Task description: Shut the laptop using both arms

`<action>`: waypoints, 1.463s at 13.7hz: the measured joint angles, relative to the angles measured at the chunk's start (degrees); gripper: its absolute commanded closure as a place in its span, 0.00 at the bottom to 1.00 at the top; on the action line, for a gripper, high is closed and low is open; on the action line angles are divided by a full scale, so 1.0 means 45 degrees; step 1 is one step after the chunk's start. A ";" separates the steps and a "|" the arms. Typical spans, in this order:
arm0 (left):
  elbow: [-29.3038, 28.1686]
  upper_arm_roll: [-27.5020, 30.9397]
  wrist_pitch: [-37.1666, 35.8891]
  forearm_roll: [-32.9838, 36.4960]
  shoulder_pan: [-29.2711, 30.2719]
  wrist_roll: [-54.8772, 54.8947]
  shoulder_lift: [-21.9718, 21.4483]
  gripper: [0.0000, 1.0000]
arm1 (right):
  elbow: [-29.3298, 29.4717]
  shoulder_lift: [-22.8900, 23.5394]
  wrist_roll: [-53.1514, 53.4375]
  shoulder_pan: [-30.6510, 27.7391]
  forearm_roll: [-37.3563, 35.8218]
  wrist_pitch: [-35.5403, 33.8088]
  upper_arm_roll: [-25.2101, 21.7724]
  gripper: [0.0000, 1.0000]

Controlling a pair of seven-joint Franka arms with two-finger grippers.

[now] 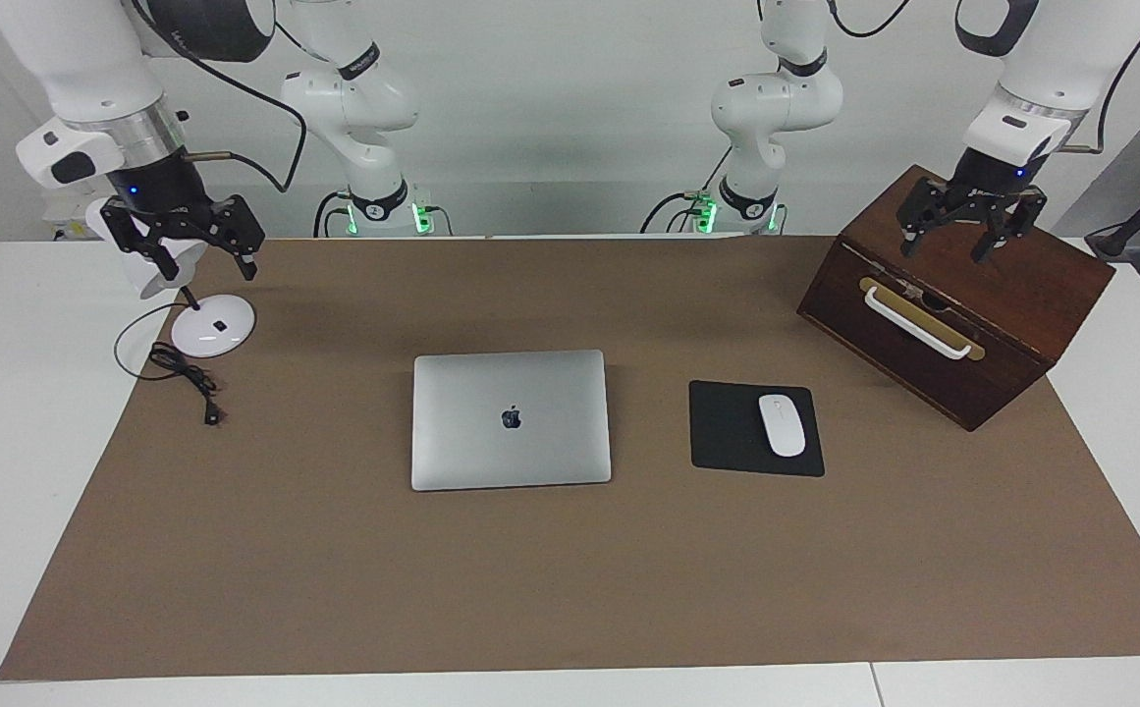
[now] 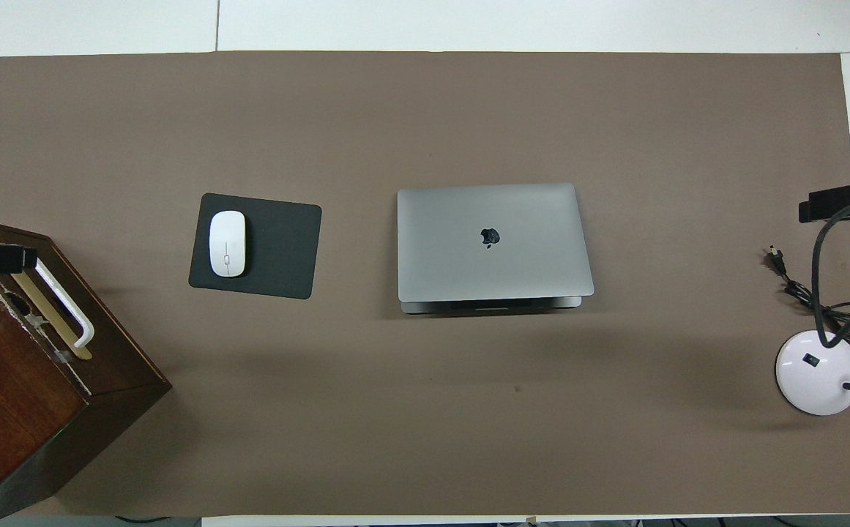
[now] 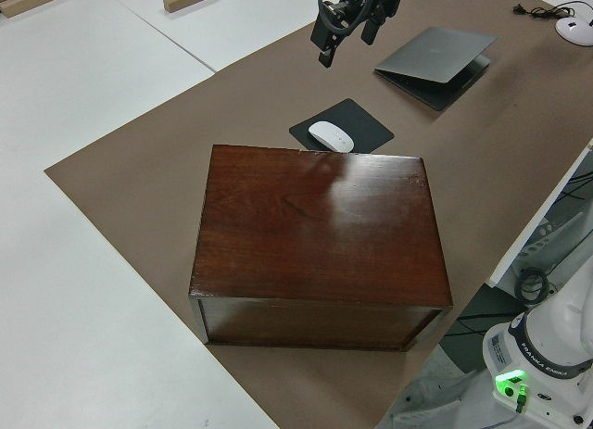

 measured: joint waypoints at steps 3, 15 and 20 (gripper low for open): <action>0.0346 -0.0011 0.0000 0.0000 0.0000 0.0000 0.0412 0.00 | -0.0022 -0.0008 0.0000 0.0000 0.0000 -0.0370 0.0007 0.00; 0.0766 -0.0251 0.0054 0.0000 -0.0525 -0.1802 0.1063 0.00 | -0.0047 -0.0044 0.0000 0.0001 0.0000 -0.0428 0.0018 0.00; 0.1107 -0.0259 -0.0409 0.0264 -0.0559 -0.1932 0.1108 0.00 | -0.0048 -0.0048 0.0000 0.0001 0.0000 -0.0428 0.0026 0.00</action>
